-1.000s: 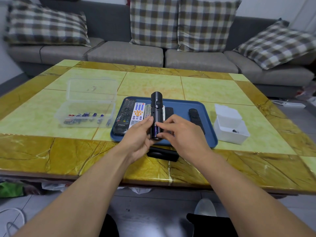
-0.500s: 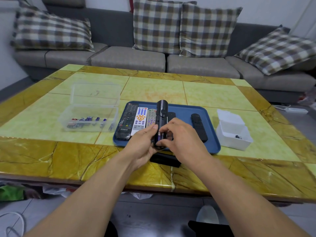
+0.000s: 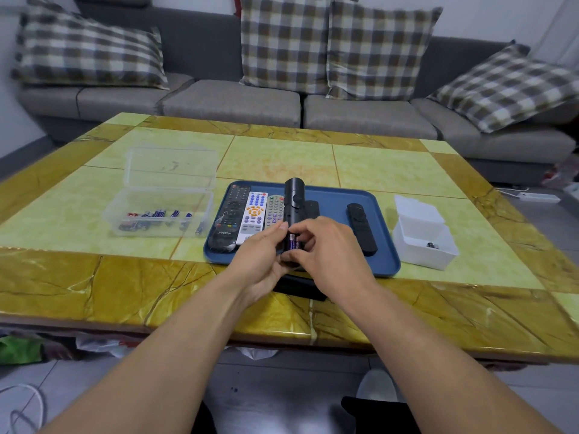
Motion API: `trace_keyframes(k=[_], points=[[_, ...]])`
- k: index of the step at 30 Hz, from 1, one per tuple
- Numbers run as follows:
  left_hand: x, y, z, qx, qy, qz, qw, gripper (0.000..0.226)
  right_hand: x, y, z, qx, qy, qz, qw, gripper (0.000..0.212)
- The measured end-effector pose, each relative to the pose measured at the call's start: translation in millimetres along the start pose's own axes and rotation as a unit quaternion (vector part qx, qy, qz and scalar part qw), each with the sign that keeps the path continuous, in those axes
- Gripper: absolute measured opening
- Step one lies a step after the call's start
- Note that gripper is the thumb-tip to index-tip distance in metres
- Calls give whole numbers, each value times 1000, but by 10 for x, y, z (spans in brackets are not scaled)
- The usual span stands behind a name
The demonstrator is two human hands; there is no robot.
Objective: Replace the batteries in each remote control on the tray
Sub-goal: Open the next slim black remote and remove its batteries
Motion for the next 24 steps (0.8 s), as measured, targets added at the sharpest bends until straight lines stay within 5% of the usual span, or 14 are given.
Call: trace_keyframes(k=[24], points=[[88, -47, -37, -9, -9, -50, 999, 29, 41, -27, -17, 1, -93, -39, 995, 28]])
Point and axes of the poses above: each hand's wrist, its own z-axis towards the middle knuckle, its own y-axis out of the palm, x = y × z, the point moved 3 cm from there along z, towards the middle knuckle, and after that the axes turned 9 degrees about x, right-handed, at the moved point
